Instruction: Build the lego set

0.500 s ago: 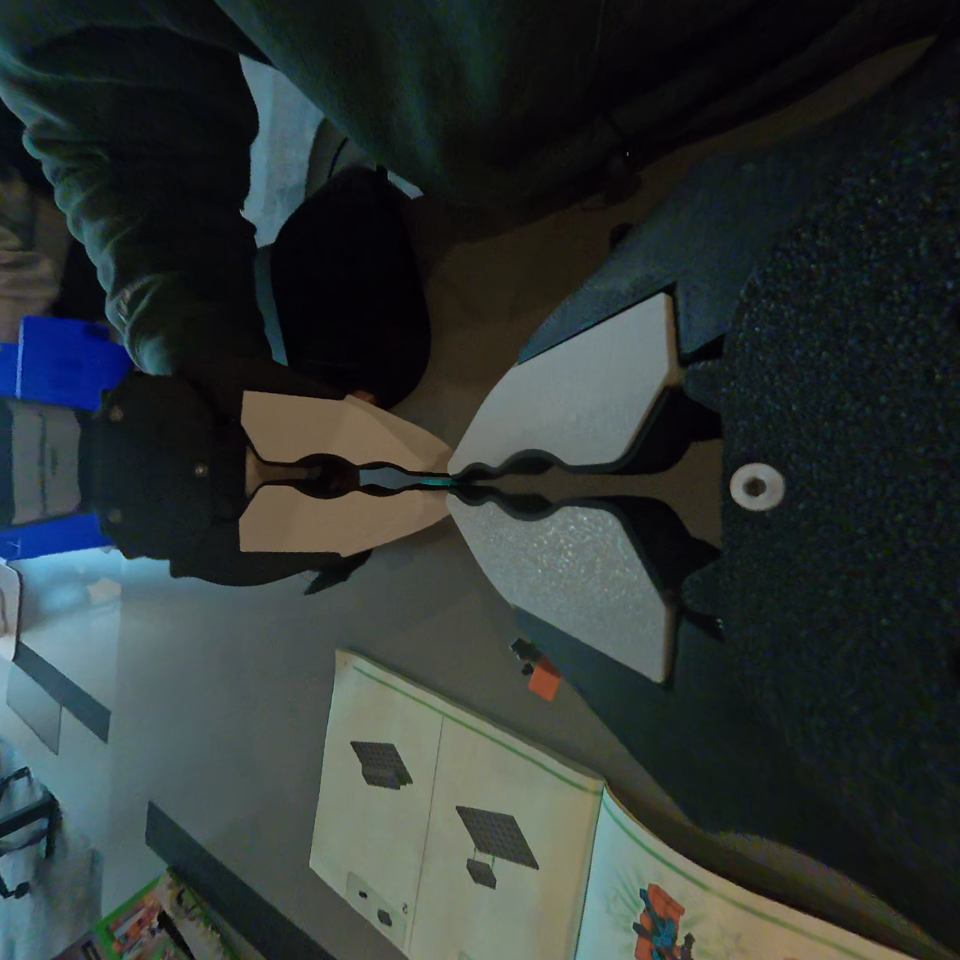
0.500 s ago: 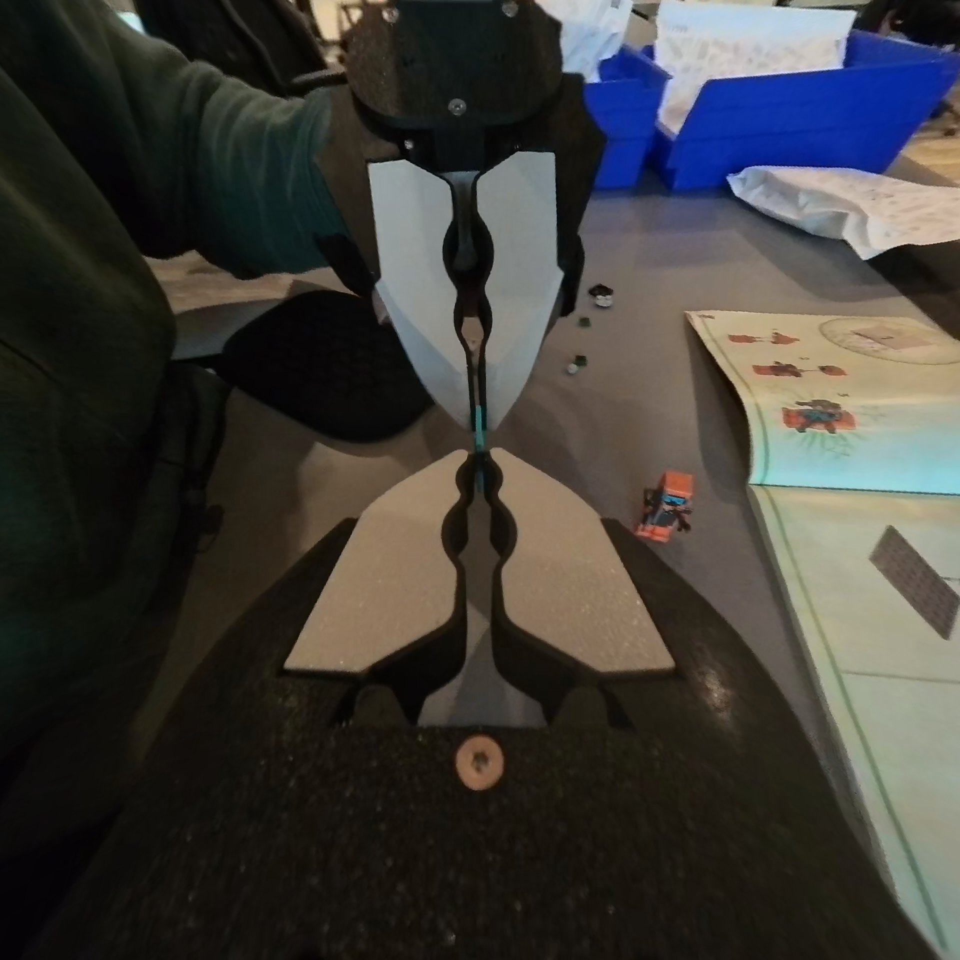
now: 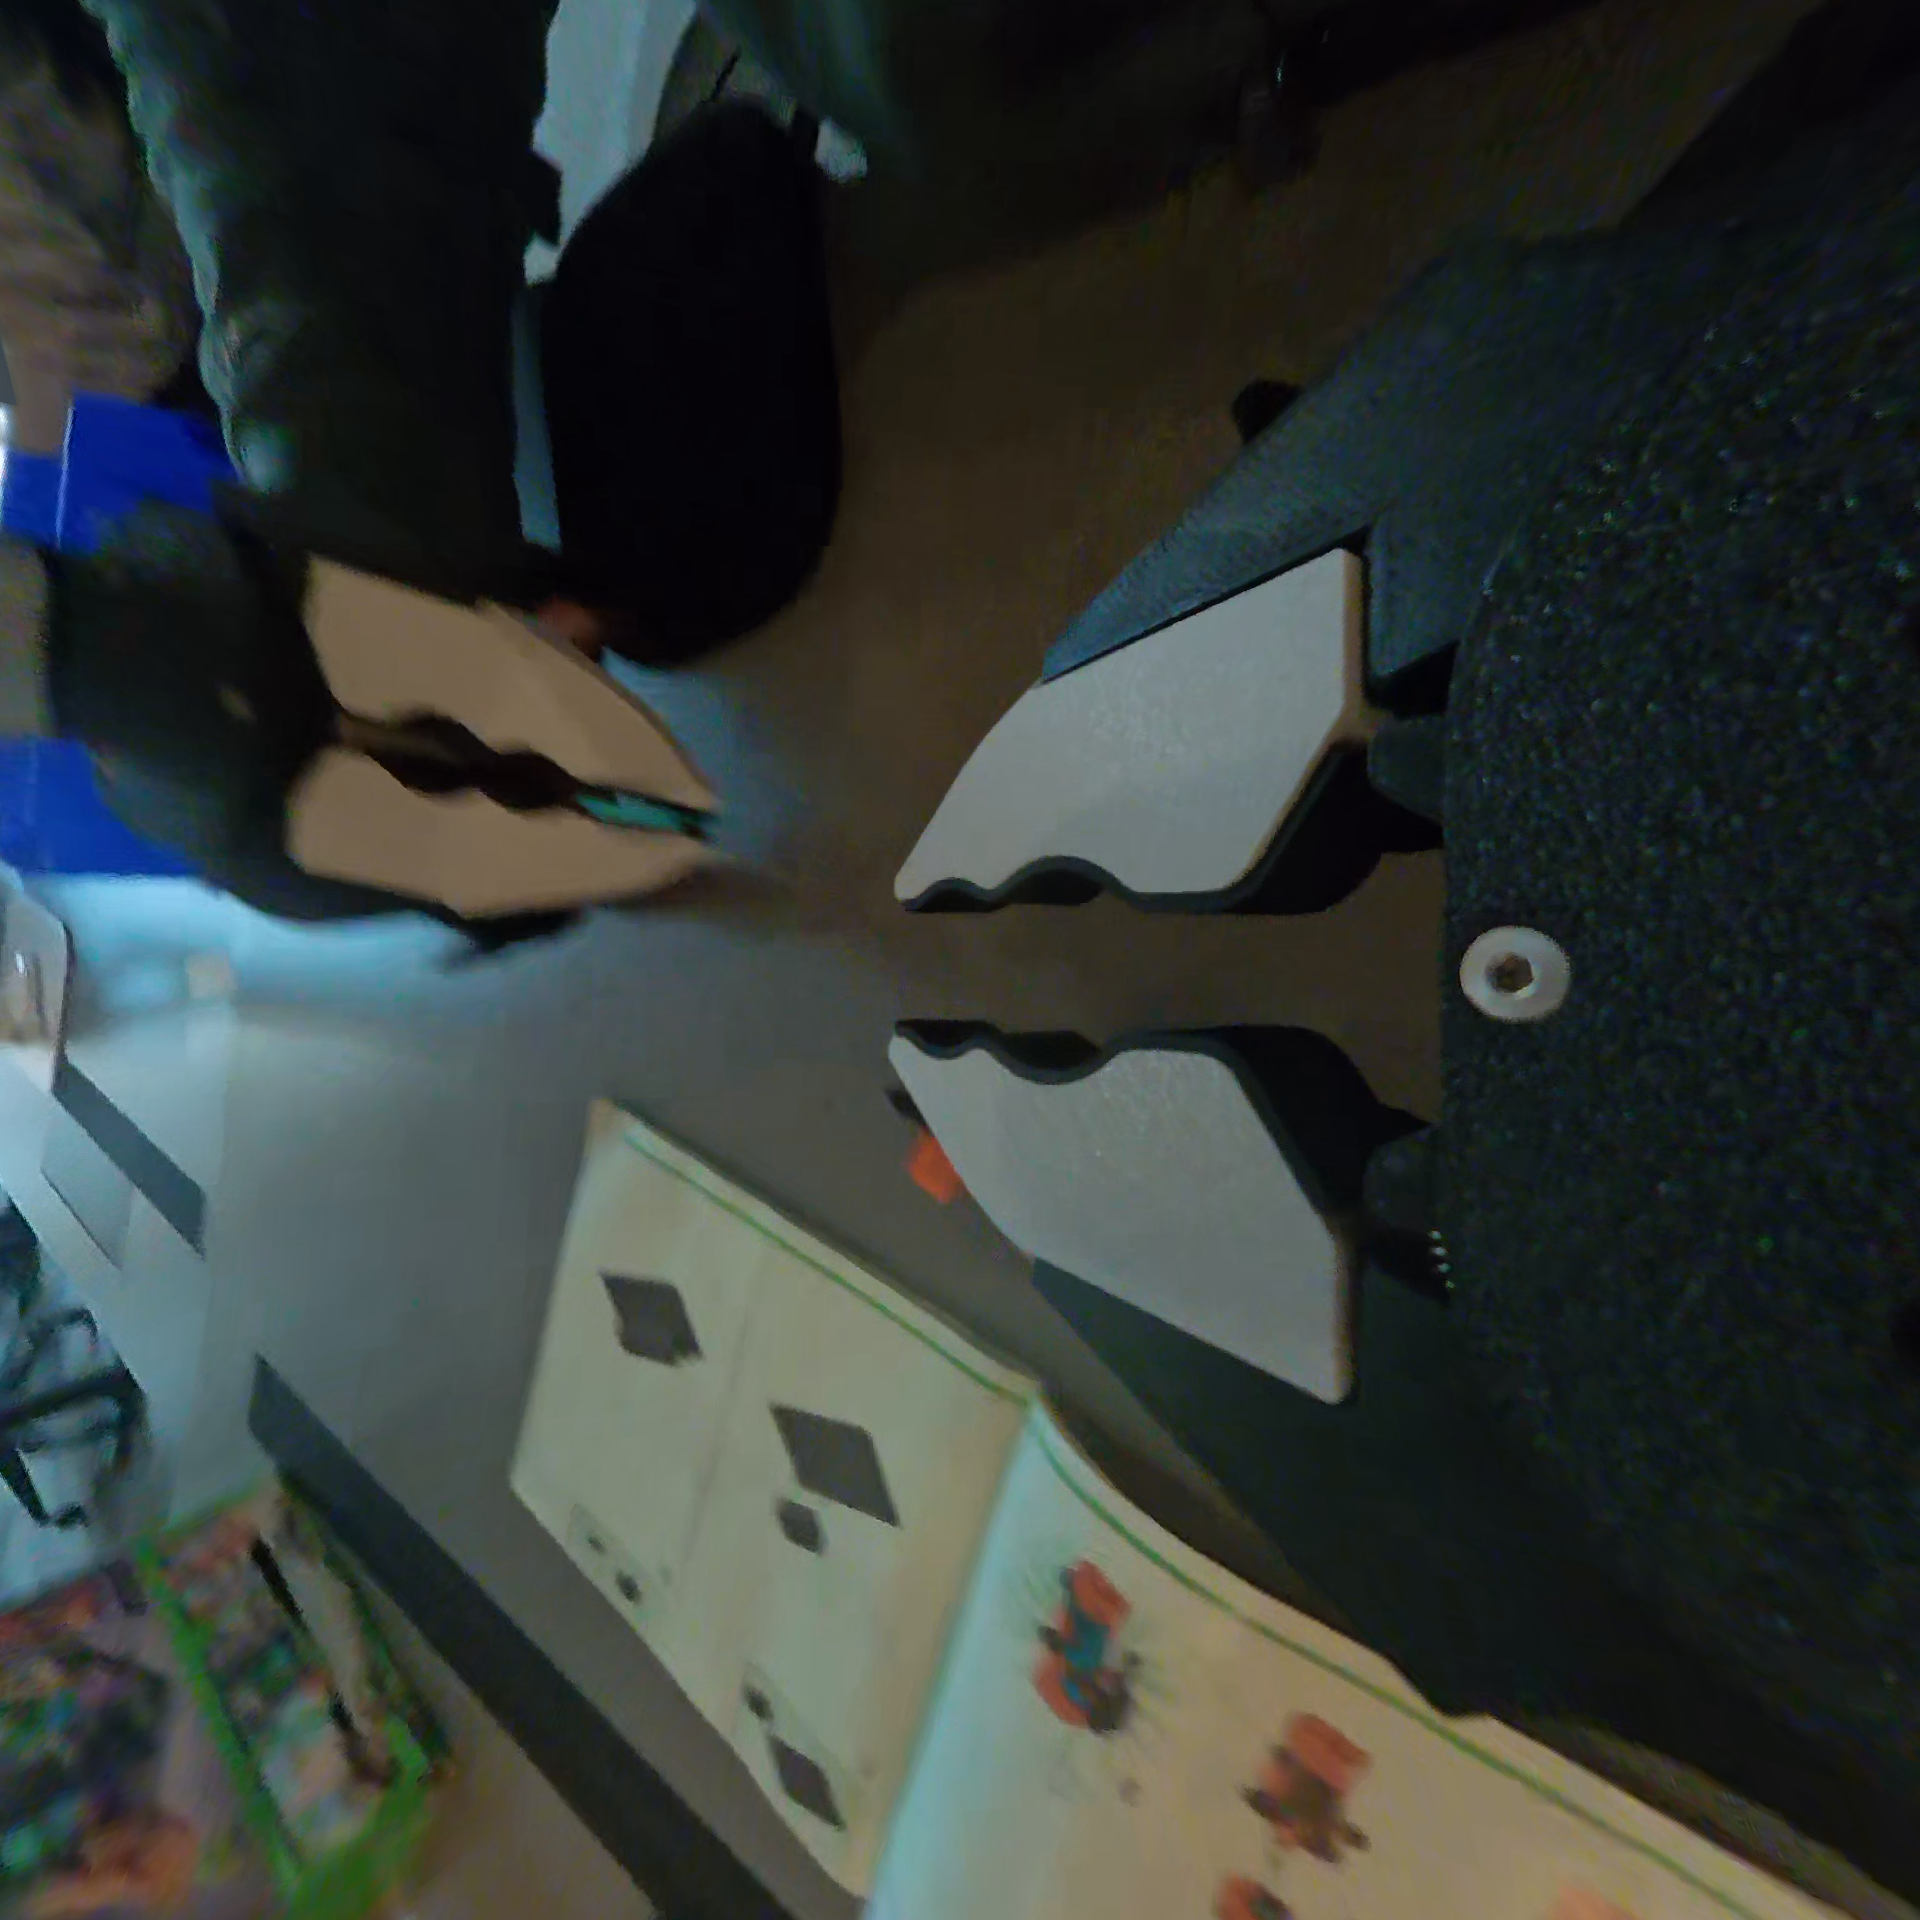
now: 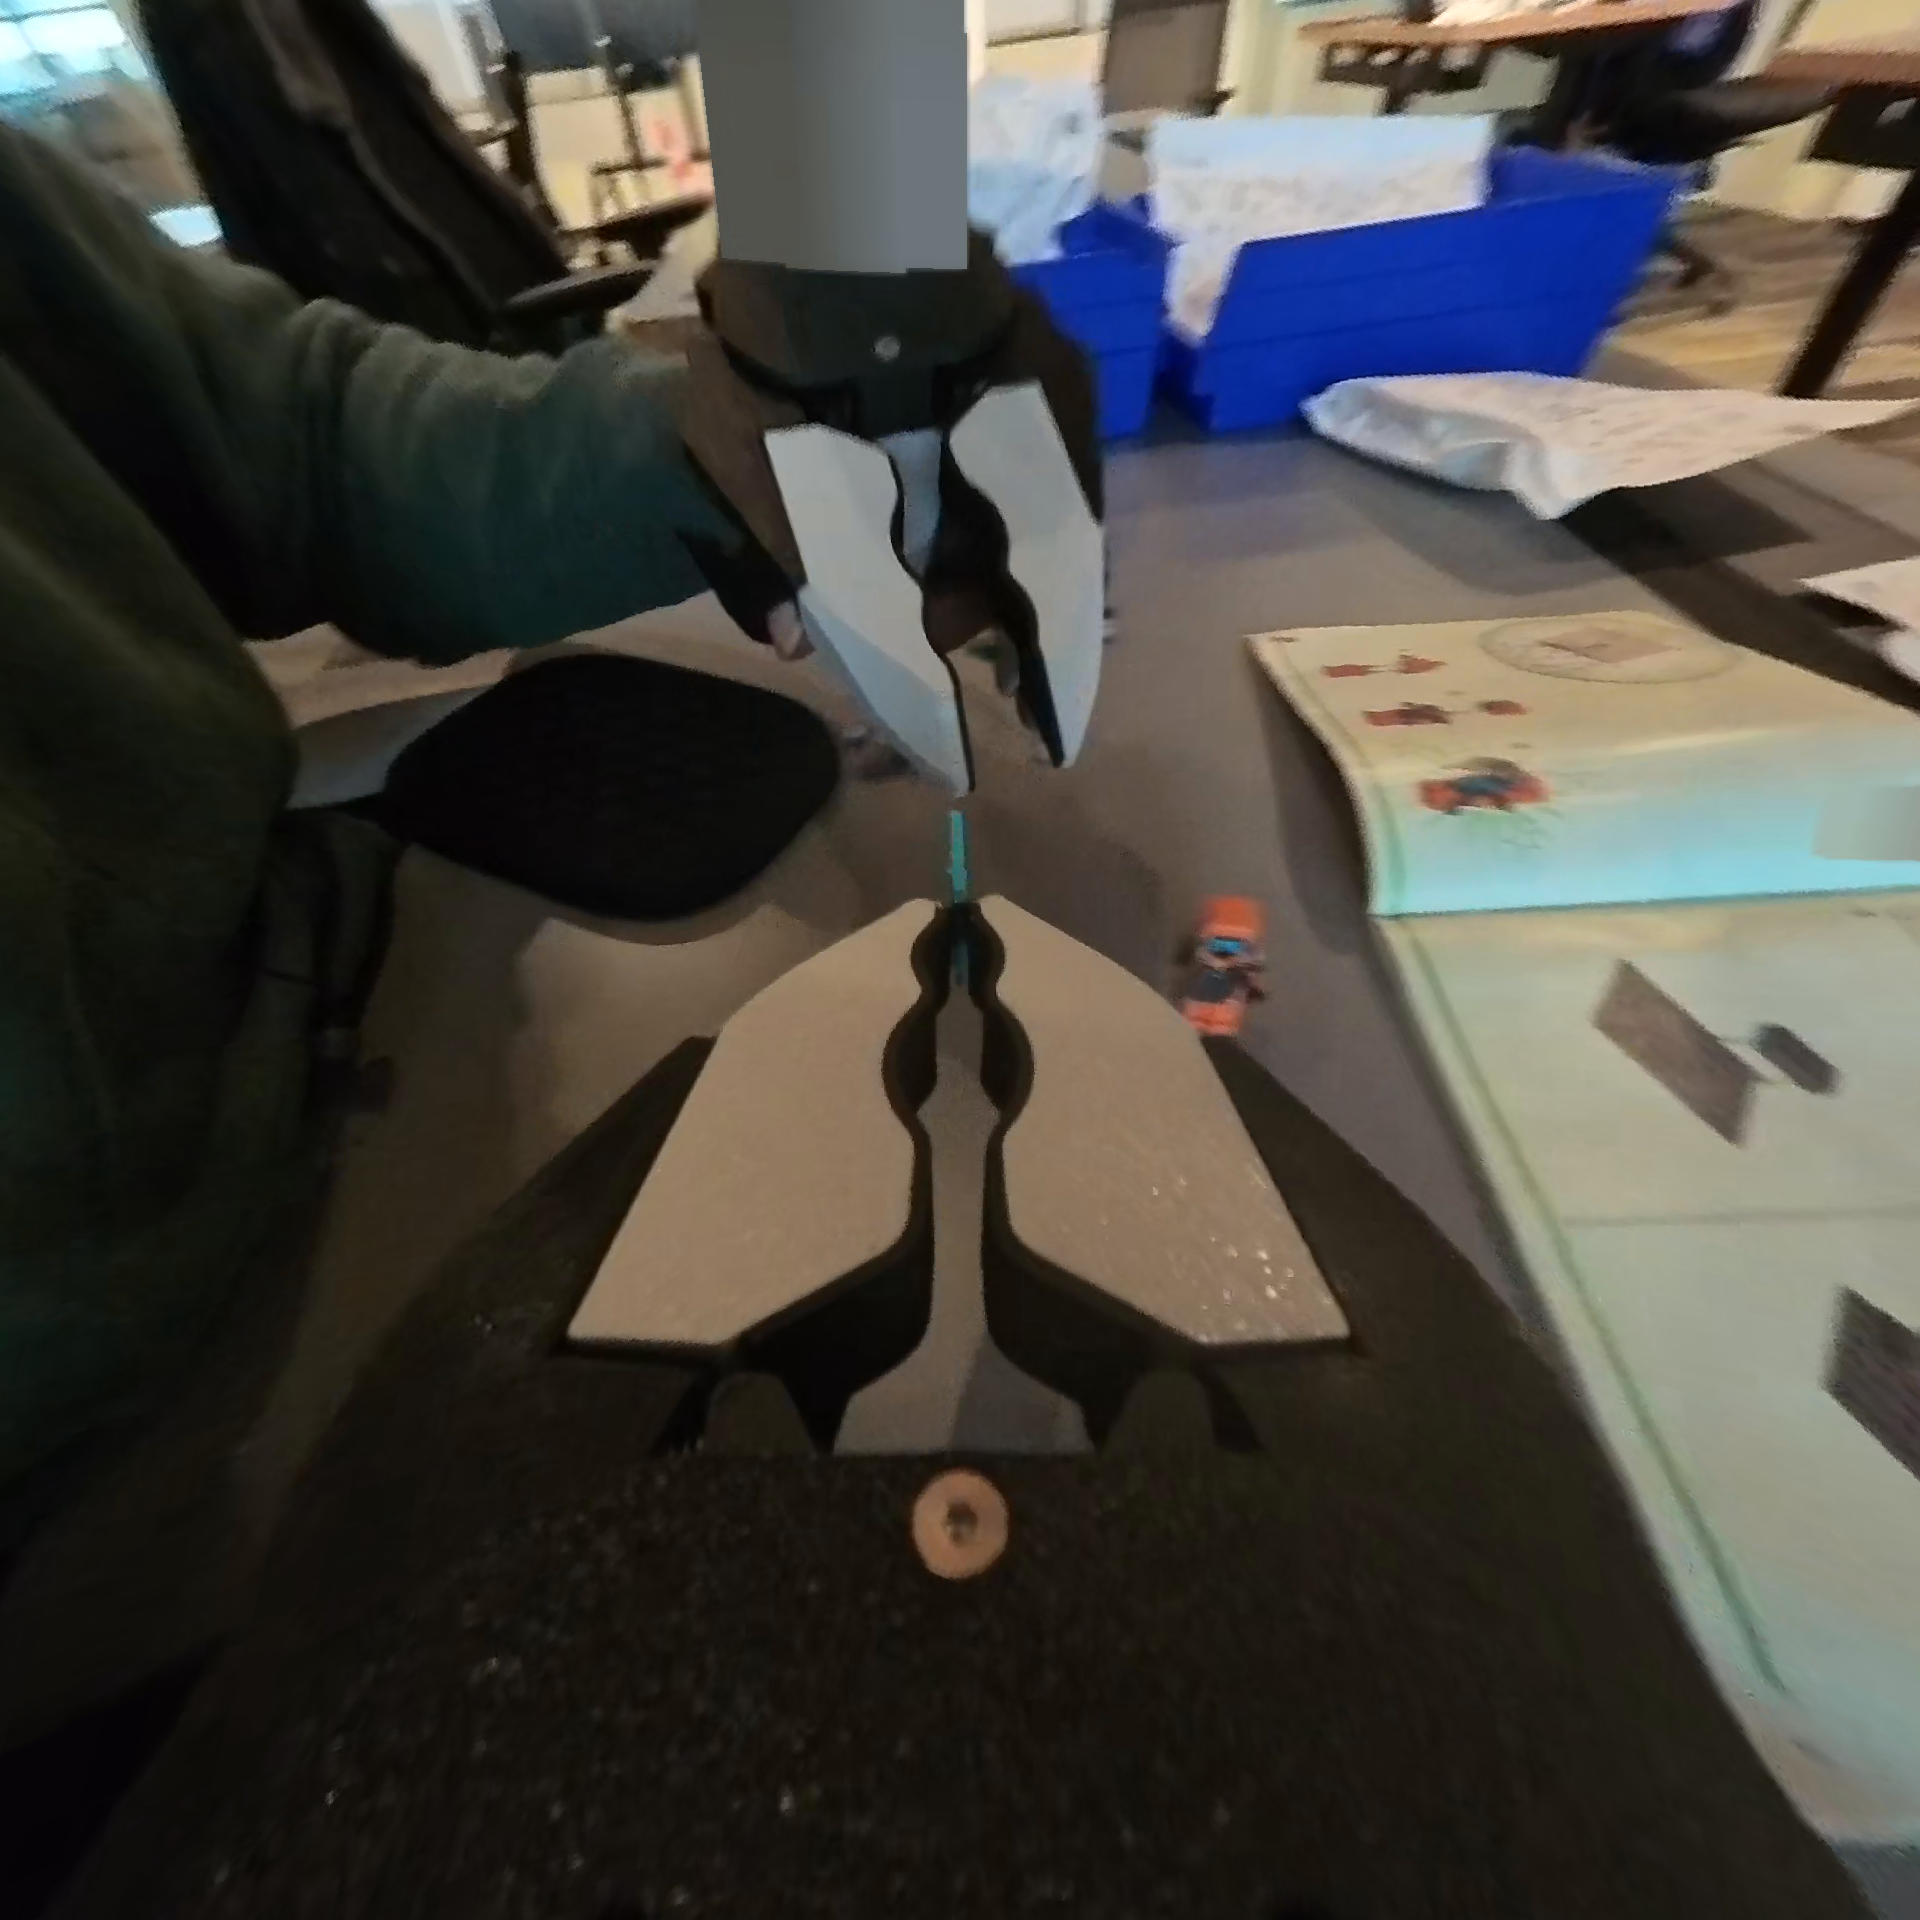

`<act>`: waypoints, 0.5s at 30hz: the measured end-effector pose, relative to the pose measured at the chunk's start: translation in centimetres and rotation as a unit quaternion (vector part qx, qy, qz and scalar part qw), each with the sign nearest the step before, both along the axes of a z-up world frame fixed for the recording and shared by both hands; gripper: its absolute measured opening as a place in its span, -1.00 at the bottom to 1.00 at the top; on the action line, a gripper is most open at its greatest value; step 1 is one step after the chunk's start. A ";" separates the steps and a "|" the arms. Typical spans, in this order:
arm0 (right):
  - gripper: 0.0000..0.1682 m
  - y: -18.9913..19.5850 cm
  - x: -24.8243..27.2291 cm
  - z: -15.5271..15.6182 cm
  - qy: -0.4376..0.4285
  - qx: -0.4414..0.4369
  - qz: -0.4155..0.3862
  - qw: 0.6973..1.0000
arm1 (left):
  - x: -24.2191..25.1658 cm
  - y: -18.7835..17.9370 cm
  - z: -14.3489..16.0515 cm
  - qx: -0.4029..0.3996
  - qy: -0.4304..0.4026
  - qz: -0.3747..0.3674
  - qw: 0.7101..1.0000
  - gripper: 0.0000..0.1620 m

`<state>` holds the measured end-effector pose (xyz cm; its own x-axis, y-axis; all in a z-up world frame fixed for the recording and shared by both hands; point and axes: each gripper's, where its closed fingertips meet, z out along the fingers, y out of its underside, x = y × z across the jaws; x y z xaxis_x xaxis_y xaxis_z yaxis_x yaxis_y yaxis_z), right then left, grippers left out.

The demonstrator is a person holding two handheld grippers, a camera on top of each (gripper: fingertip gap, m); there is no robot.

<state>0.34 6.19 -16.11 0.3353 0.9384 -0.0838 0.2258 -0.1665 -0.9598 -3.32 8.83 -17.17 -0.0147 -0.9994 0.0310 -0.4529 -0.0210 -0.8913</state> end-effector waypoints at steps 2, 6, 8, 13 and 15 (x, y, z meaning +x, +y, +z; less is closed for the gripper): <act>-0.97 0.7 0.7 0.1 0.007 0.000 -0.016 1.000 | -0.5 1.8 -1.3 -0.007 0.010 0.020 1.000 -0.70; -0.98 1.8 1.4 -0.1 0.007 0.000 -0.036 0.999 | -0.6 3.9 -3.9 -0.021 0.041 0.014 0.999 -0.52; -0.98 2.1 1.4 -0.1 0.014 -0.002 -0.038 0.999 | -0.2 4.1 -4.7 -0.009 0.055 -0.009 0.998 -0.47; -0.98 2.4 1.6 -0.3 0.026 -0.006 -0.040 0.999 | 1.2 4.4 -6.2 0.004 0.082 -0.049 0.995 -0.42; -0.97 2.5 1.9 -0.5 0.025 -0.007 -0.041 0.999 | 1.7 4.7 -6.7 0.004 0.089 -0.056 0.994 -0.43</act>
<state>2.19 8.73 -16.59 0.4066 0.9063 -0.1156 0.1625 -0.1962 -0.9670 -1.60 13.52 -23.85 -0.1214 -0.9920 0.0345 -0.6020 0.0459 -0.7972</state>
